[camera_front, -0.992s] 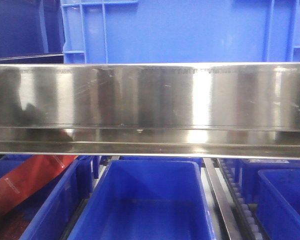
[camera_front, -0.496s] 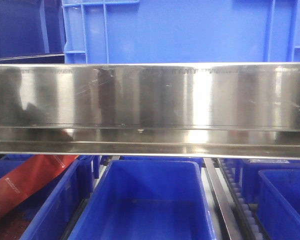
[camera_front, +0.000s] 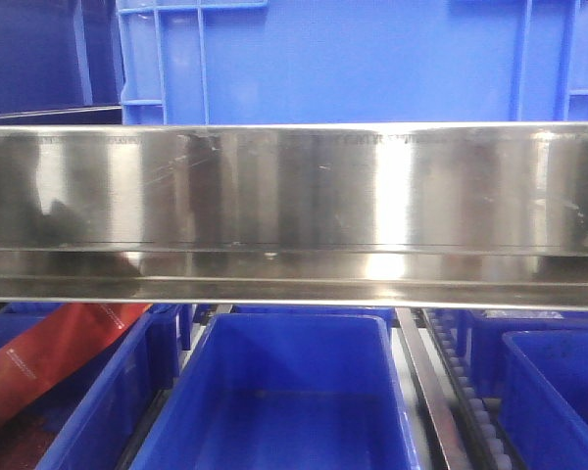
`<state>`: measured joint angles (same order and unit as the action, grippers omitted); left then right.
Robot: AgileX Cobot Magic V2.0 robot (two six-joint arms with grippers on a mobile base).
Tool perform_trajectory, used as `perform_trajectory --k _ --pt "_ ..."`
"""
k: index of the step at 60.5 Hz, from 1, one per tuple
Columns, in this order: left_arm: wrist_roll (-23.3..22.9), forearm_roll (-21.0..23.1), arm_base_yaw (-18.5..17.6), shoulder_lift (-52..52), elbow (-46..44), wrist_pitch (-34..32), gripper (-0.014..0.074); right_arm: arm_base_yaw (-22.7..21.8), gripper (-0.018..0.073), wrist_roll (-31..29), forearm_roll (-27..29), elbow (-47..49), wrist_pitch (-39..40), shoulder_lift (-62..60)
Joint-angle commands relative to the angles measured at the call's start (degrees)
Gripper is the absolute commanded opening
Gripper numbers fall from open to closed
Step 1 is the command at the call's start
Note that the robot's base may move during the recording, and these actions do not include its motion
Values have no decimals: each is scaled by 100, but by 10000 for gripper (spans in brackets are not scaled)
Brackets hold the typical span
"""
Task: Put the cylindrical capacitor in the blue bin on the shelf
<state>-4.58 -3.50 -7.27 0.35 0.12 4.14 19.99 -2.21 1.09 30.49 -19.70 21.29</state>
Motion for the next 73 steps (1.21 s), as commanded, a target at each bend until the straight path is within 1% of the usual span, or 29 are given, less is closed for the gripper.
perform_trajectory --k 1,7,12,16,24,30,38,43,44,53,73 --pt "0 28 25 -35 -12 -109 -111 -435 -143 -29 194 -337 134 -339" --pt "0 28 25 -35 -12 -109 -111 -1093 -143 -29 424 -862 305 -771" --pt "0 28 25 -35 -12 -109 -111 -1548 -143 -136 733 -1278 563 -1138" --pt "0 28 25 -35 -12 -109 -111 -1844 -143 -171 849 -1632 770 -1354" --pt "0 28 25 -35 -12 -109 -111 -2252 -143 -171 850 -2334 1175 -1761" --pt "0 28 25 -35 -12 -109 -111 -2498 -143 -171 850 -2681 1292 -1993" --pt "0 28 25 -35 -12 -109 -111 -2513 -143 -174 661 -3049 1327 -2129" --pt "0 28 25 -35 -12 -109 -111 -2467 -143 -174 616 -3049 1406 -2129" --pt "0 28 25 -35 -12 -109 -111 -2453 -143 -174 602 -3049 1293 -2129" --pt "0 28 25 -35 -12 -109 -111 -2391 -143 -174 277 -3049 1227 -2129" --pt "0 28 25 -35 -12 -109 -111 -2391 -143 -174 268 -3049 1263 -2129"
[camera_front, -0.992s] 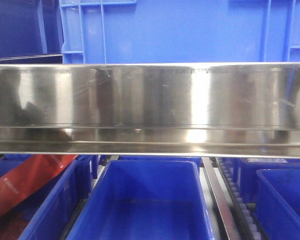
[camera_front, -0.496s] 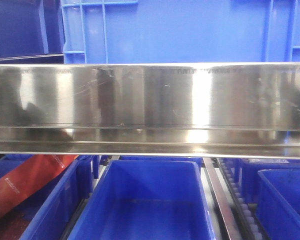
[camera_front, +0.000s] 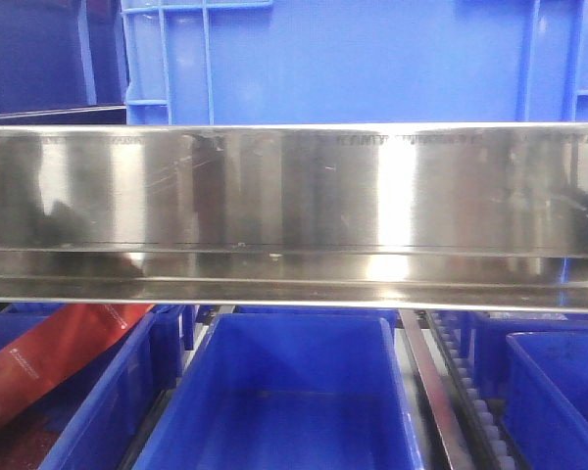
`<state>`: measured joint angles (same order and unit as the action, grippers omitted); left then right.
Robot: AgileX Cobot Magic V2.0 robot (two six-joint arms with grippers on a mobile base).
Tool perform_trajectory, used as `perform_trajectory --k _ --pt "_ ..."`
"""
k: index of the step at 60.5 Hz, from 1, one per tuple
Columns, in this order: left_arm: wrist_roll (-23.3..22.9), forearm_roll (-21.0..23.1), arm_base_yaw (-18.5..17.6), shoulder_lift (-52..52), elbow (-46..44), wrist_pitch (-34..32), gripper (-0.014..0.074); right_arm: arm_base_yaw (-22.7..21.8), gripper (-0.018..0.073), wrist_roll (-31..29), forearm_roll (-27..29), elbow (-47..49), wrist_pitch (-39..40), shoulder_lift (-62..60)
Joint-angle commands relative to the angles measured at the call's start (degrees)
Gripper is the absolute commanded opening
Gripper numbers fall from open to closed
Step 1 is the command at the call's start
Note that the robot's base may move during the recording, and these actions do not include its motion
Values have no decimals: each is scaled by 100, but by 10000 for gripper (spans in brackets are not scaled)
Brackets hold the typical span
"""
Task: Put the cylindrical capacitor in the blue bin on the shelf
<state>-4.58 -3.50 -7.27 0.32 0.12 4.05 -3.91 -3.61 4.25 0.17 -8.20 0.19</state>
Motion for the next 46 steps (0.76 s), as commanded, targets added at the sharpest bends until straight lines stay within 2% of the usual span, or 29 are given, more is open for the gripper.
perform_trajectory --k 1,46 --pt "0 28 25 -32 -12 -100 -111 -1 -143 -34 -47 -17 113 -19" --pt "0 28 25 -32 -12 -100 -111 -1 -143 -34 -47 -17 113 -19"
